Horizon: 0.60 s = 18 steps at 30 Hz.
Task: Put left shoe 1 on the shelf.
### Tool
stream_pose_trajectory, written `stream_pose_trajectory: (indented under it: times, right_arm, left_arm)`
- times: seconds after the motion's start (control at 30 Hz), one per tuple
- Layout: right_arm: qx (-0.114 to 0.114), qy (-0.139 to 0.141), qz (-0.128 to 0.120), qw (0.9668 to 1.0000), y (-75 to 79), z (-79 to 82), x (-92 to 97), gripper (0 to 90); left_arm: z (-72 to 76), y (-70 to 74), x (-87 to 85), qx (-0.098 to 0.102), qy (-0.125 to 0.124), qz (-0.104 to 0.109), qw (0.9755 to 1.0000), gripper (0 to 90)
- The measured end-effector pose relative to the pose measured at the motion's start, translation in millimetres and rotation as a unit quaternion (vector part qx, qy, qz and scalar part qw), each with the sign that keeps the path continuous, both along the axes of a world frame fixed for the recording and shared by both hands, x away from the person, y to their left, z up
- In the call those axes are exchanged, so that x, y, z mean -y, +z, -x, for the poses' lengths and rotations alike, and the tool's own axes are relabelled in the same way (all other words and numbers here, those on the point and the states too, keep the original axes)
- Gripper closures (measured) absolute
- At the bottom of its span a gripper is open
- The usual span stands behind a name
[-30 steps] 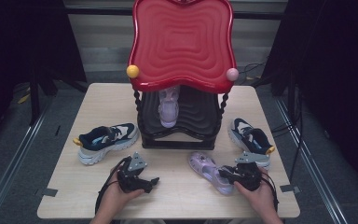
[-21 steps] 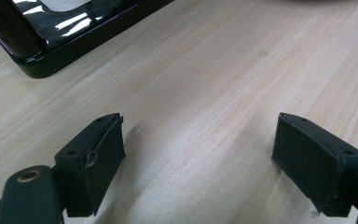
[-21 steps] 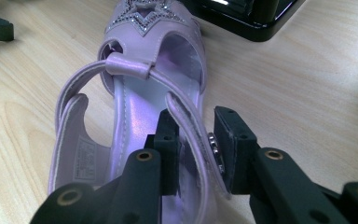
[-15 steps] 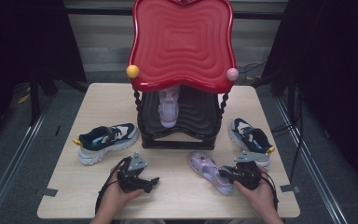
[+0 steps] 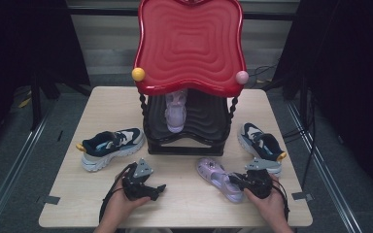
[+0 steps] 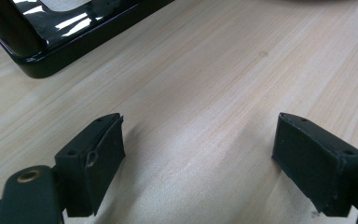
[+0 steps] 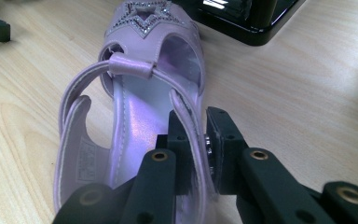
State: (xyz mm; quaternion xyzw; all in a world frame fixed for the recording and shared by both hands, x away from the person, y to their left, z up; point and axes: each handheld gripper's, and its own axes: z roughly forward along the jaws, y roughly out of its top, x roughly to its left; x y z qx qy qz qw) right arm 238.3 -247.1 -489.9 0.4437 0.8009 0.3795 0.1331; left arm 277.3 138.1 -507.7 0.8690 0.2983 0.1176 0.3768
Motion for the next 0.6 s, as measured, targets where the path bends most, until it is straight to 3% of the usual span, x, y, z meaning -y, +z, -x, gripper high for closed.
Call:
stream_pose_trajectory:
  times: [0.27, 0.6]
  right_arm:
    - [0.010, -0.004, -0.009, 0.9999, 10.1, 3.3, 3.8, 81.1]
    - [0.031, 0.000, -0.012, 0.9994, 39.1, 15.0, 6.2, 81.3]
  left_arm:
    - [0.0, 0.0, 0.0, 0.000, 0.000, 0.000, 1.0000, 15.8]
    - [0.0, 0.0, 0.0, 0.000, 0.000, 0.000, 1.0000, 15.8]
